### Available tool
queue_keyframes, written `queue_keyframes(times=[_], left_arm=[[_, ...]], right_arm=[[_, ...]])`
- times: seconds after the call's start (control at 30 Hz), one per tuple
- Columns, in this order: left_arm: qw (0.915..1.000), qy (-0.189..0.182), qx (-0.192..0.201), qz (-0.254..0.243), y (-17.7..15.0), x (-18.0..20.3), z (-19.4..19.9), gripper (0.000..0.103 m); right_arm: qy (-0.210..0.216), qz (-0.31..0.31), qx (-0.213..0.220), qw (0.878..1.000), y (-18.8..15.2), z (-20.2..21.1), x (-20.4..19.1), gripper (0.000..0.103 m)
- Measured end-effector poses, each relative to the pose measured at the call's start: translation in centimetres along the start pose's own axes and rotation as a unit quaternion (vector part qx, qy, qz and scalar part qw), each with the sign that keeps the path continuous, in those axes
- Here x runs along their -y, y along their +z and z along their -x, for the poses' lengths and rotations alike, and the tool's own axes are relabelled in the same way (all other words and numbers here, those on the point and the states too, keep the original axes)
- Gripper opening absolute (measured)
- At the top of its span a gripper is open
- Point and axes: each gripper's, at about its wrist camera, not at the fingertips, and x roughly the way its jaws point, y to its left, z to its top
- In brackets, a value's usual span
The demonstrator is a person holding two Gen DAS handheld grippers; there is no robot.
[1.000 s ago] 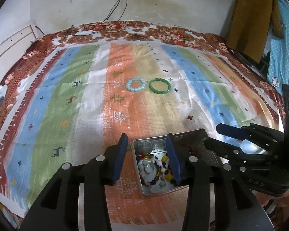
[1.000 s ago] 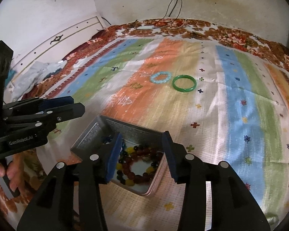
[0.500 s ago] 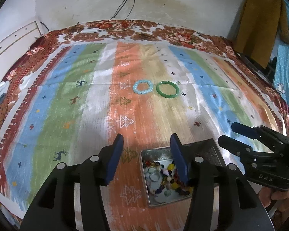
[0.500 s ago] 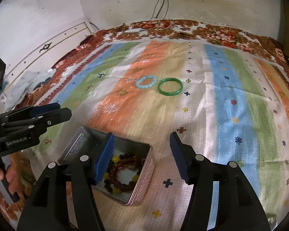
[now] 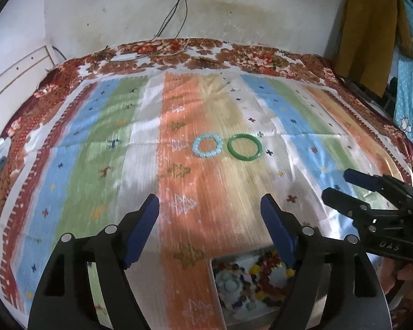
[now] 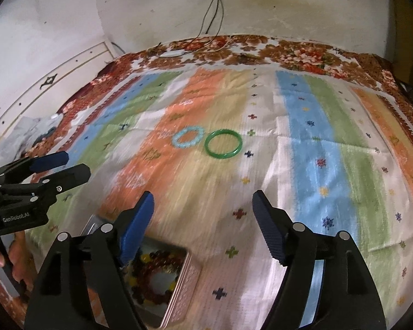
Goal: Organize jewelry
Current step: 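Move both open grippers toward the light-blue bracelet and green bangle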
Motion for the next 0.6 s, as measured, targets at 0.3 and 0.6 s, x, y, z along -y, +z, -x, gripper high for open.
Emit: queue_keyframes(times=[0.3,0.6], left_arm=[[0.9998,-0.006,0.002,0.017,2.7,-1.0,-2.9,0.081],[0.9987,-0.014,-0.006,0.048,4.0,-2.4,-5.3,0.090]], right_arm=[[-0.026,0.008,0.007,1.000,1.6,-1.4,0.8,0.078],[-0.045,0.017,0.012,0.999,3.0,-2.8,1.3,0.082]])
